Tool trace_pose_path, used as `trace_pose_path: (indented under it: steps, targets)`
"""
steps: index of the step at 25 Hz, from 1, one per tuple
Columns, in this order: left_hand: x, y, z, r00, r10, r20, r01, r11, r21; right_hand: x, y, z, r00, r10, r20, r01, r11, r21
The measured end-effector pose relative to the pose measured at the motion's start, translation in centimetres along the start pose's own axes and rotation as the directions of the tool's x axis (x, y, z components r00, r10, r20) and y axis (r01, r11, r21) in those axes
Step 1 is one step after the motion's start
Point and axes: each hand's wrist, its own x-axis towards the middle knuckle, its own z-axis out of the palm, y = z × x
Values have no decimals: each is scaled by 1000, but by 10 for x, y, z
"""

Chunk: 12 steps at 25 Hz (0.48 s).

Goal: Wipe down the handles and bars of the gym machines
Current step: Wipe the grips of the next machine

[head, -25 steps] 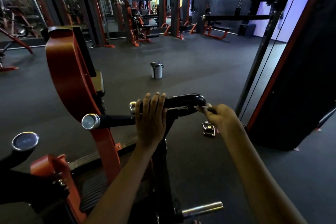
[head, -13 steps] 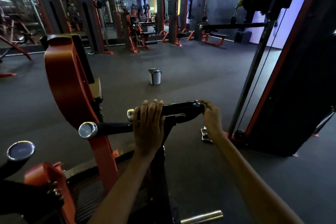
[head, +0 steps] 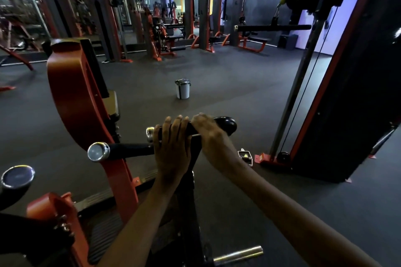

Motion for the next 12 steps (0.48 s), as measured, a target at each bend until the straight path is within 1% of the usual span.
trace_pose_path:
  steps: [1,2,6,10,11,12]
  targets:
    - [-1,0,-1,1000,6,-3,-6,1000,-4,-5,2,2,992,-126,23,127,991,-47]
    - [-1,-1,-2,1000,15,-1,-15,1000,-16,-5,13,0,987,-163,1,163,985,-63]
    - [0,-2,-8,999,19,43,-17,999,-46,-15,42,-5,986,-43,-163,37,998,-43]
    - [0,-3,-16,994,24,107,-18,999,-51,-23,33,6,941,162,-298,-150,987,61]
    - [0,-3,-18,992,28,124,-22,998,-53,-27,39,7,911,261,-321,-240,965,103]
    - [-1,-3,-21,990,28,137,-20,998,-58,-32,46,5,847,410,-337,-377,912,161]
